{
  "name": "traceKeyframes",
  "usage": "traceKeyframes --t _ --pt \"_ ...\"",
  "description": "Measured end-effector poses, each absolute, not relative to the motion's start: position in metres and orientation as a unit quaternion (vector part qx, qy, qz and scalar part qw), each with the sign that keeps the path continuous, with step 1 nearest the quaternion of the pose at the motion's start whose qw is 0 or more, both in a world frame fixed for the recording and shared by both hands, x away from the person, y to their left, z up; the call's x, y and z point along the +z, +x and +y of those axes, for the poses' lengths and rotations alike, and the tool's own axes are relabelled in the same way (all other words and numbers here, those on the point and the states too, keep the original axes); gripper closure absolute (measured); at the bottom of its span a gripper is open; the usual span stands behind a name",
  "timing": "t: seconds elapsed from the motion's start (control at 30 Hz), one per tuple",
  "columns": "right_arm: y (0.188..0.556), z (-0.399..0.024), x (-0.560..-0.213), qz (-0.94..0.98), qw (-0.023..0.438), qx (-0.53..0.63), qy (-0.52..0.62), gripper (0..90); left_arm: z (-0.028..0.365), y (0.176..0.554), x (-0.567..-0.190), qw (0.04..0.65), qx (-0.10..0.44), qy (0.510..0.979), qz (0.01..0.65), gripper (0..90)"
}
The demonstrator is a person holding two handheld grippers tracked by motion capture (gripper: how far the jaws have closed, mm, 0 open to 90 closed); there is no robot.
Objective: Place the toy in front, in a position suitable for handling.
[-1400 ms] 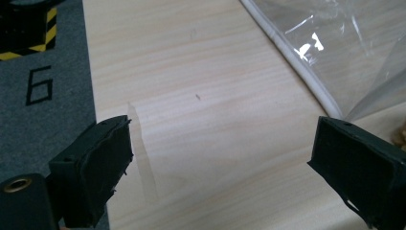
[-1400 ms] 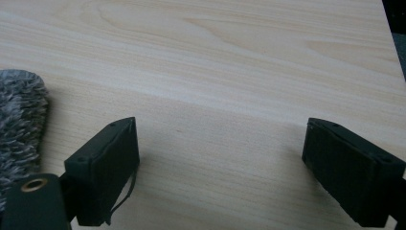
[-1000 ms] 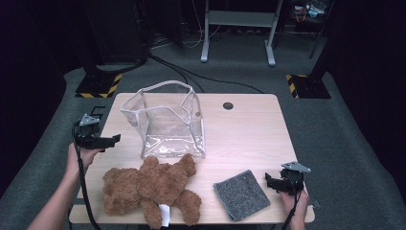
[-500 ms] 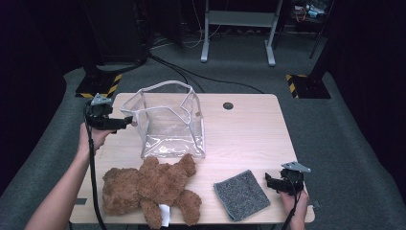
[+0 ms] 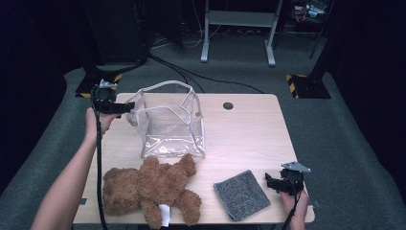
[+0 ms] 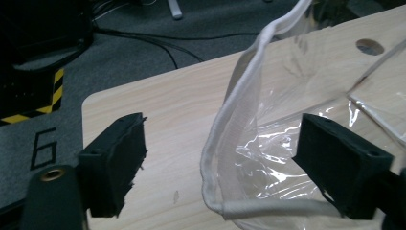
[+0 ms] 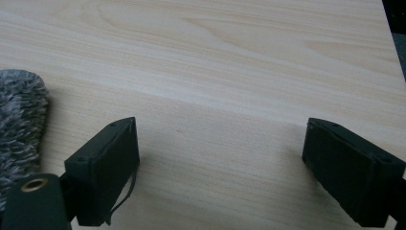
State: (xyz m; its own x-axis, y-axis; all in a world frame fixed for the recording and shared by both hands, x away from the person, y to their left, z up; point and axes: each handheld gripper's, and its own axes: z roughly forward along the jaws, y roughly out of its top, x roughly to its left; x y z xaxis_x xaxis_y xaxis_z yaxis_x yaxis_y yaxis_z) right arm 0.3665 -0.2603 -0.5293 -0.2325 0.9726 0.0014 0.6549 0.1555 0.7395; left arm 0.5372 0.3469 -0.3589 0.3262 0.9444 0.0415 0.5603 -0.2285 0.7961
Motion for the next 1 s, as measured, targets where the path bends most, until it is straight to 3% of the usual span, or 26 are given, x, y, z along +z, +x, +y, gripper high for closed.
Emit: traceKeyframes --t 0.1,0.13,0.17,0.27,0.37,0.57,1.0 --pt "0.366 -0.26 -0.529 0.718 0.25 0.318 0.567 11.8 0.346 0.541 -0.363 0.337 0.275 0.734 0.522 34.0" --pt "0.366 -0.26 -0.529 0.718 0.25 0.318 0.567 11.8 0.347 0.543 -0.365 0.328 0.269 0.737 0.526 34.0" --pt "0.366 -0.26 -0.529 0.718 0.25 0.318 0.567 11.8 0.347 0.546 -0.369 0.331 0.261 0.738 0.527 46.0" --pt "0.366 -0.26 -0.529 0.718 0.25 0.318 0.567 11.8 0.349 0.548 -0.372 0.328 0.251 0.744 0.525 69.5" --pt "0.366 -0.26 -0.529 0.718 0.25 0.318 0.567 11.8 0.346 0.549 -0.371 0.324 0.259 0.743 0.525 80.7" --pt "0.366 -0.26 -0.529 0.718 0.25 0.318 0.567 11.8 0.344 0.556 -0.367 0.318 0.284 0.729 0.535 85.9" --pt "0.366 -0.26 -0.529 0.718 0.25 0.318 0.567 11.8 0.364 0.572 -0.366 0.297 0.295 0.712 0.564 85.5"
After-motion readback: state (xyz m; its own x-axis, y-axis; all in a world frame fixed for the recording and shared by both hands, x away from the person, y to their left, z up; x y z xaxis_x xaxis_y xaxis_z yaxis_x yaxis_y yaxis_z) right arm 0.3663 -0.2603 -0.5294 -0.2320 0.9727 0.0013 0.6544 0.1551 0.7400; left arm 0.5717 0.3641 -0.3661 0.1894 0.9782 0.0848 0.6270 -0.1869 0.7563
